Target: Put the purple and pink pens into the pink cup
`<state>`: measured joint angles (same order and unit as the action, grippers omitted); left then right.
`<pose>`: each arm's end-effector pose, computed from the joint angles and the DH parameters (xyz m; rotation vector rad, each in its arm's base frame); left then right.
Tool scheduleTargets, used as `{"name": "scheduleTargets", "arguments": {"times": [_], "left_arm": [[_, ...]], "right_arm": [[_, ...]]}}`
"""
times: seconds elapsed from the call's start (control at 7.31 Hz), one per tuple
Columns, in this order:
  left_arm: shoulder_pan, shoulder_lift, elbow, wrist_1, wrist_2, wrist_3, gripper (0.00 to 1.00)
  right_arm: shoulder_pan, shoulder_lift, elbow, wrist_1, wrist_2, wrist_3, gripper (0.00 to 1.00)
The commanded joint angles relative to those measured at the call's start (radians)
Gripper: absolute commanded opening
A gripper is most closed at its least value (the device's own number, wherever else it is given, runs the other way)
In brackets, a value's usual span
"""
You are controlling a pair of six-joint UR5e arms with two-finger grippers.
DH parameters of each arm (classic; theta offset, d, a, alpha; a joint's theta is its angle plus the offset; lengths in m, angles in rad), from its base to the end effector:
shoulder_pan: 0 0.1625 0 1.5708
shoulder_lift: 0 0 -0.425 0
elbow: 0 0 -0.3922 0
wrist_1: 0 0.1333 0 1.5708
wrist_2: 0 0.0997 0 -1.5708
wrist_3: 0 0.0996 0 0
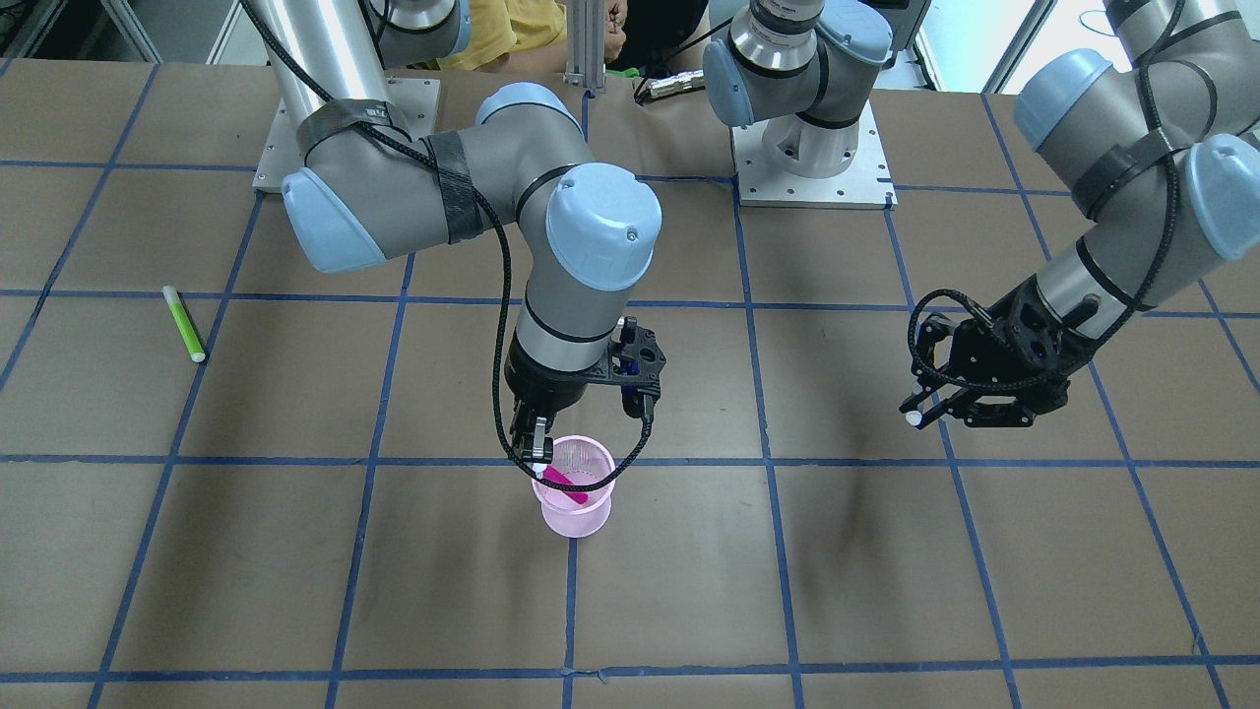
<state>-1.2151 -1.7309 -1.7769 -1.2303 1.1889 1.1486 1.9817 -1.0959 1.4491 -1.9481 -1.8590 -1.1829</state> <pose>0.0252 -0.5573 0.3467 -1.0844 -2.6085 0.3466 0.3616 -0.5671 0.3117 2.0441 -2.0046 -0.1244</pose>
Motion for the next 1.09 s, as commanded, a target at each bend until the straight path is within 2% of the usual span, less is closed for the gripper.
{"name": "scheduleTargets", "arguments": {"times": [0.0, 0.27, 0.41, 0.55, 0.68, 0.82, 0.96], "left_arm": [[-0.015, 0.002, 0.008, 0.003, -0.037, -0.018, 0.0], [-0.061, -0.003, 0.01, 0.015, -0.092, -0.123, 0.0], [-0.105, -0.003, 0.01, 0.046, -0.109, -0.16, 0.0], [-0.174, -0.009, 0.017, 0.154, -0.133, -0.299, 0.0], [-0.278, -0.024, 0.03, 0.334, -0.137, -0.422, 0.0], [-0.391, -0.038, 0.043, 0.458, -0.124, -0.507, 0.0], [-0.461, -0.053, 0.051, 0.524, -0.108, -0.627, 0.0]], "right_arm": [[-0.003, -0.004, -0.004, 0.0, -0.006, -0.001, 1.0], [-0.093, -0.051, -0.054, 0.017, 0.0, 0.003, 1.0], [-0.162, -0.118, -0.049, 0.049, 0.007, 0.009, 1.0], [-0.231, -0.201, -0.047, 0.151, 0.045, 0.015, 1.0], [-0.297, -0.296, -0.035, 0.343, 0.069, 0.023, 1.0], [-0.379, -0.373, -0.015, 0.401, 0.069, 0.057, 1.0], [-0.408, -0.431, 0.0, 0.393, 0.079, 0.107, 1.0]]}}
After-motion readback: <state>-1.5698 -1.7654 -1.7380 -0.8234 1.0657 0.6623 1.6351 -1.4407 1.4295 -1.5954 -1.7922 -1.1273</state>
